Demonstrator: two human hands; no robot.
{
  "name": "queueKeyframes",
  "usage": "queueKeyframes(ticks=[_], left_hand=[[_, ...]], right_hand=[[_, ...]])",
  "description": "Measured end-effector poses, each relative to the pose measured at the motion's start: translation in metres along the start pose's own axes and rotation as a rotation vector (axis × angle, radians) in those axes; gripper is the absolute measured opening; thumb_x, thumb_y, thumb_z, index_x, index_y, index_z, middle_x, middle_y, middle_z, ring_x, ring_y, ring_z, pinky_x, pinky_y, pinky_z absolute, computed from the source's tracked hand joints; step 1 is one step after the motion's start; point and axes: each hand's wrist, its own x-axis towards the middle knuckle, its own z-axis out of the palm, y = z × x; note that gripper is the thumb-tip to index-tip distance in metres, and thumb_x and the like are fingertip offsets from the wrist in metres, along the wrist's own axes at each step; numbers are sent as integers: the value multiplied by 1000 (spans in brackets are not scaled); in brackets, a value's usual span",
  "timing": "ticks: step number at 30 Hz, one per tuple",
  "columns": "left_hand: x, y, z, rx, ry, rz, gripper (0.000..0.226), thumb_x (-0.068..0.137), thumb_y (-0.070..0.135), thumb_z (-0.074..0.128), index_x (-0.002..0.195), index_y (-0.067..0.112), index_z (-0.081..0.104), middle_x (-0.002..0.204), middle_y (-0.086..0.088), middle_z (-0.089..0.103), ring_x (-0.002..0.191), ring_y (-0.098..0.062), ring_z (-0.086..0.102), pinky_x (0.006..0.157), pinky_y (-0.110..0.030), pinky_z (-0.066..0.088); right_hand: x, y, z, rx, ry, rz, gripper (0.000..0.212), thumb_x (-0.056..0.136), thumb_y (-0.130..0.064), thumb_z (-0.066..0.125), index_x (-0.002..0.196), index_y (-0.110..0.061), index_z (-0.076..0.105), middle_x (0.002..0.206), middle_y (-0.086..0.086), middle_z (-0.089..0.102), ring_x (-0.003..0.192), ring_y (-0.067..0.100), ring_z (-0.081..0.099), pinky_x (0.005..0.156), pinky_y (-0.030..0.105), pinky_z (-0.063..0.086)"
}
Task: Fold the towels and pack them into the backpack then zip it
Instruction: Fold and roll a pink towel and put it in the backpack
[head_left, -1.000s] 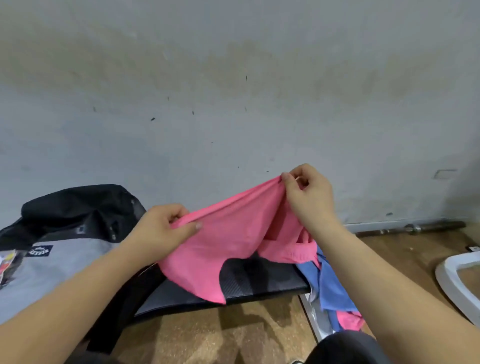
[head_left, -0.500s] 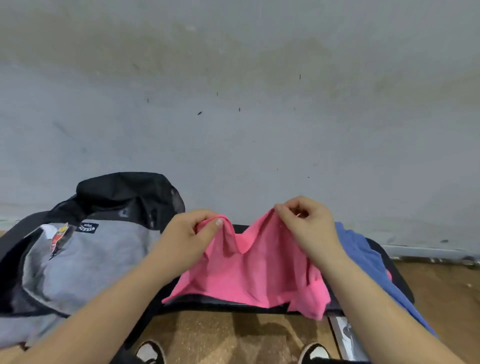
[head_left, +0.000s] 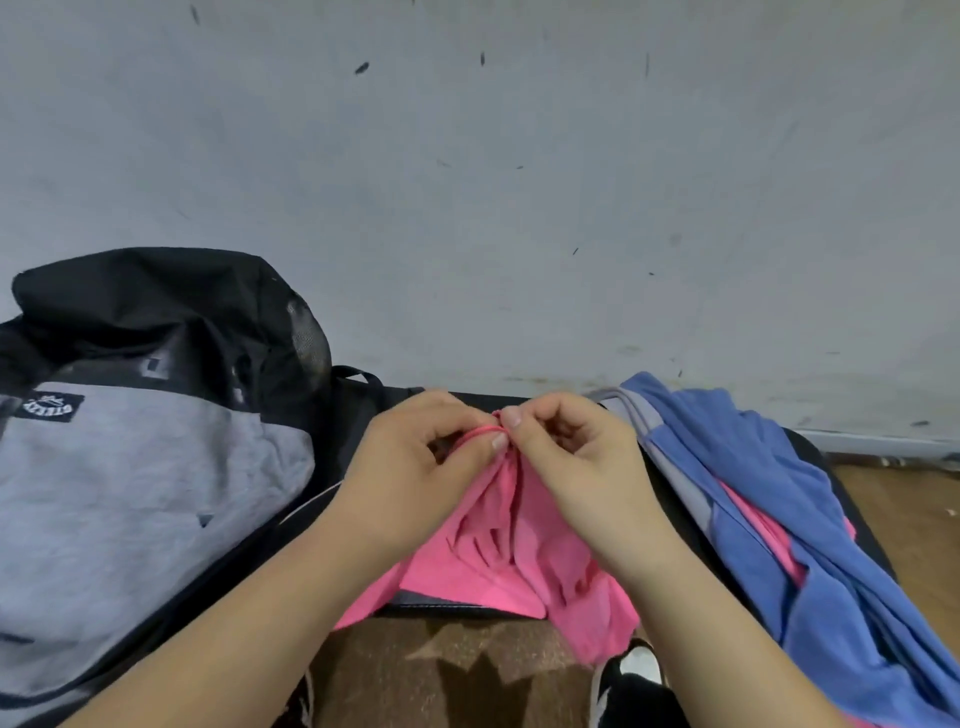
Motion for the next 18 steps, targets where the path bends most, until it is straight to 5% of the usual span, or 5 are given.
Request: queueKeyframes(ticks=[5,8,12,15,18], left_hand=[[8,3,5,-220,-44,-170,29,83,13,88,106,24,74,99,7,79,94,-9,75,89,-28,59],[7,3,6,-117,-69,-115,20,91,8,79,102,25,79,94,14,80,91,-2,75,86,-21,58],[11,2,-9,-67,194,-147,19,95,9,73,92,27,78,89,18,77,84,6,70,76,-5,48],[15,-6,-24,-89,357,-205,15,98,11,70,96,25,78,90,12,77,84,5,70,77,-10,52],[14,-16,-37,-38,468,-231,12,99,16,67,100,22,77,94,10,77,89,-3,71,85,-23,57]], right_hand=[[-1,4,-7,30,-30,-31,12,96,-22,72,86,-20,78,87,2,76,84,19,70,80,29,56],[-2,6,-20,13,-69,7,17,89,-40,73,90,-23,78,90,10,74,84,20,68,79,29,55],[1,27,-42,-148,-338,135,41,90,-57,71,90,-15,73,86,32,64,72,22,55,67,40,46],[2,35,-57,-315,-381,147,53,95,-53,66,74,-5,61,64,15,52,61,17,45,58,32,37],[4,44,-74,-393,-333,180,45,101,-37,63,64,-14,55,56,-1,46,56,14,42,59,33,36]])
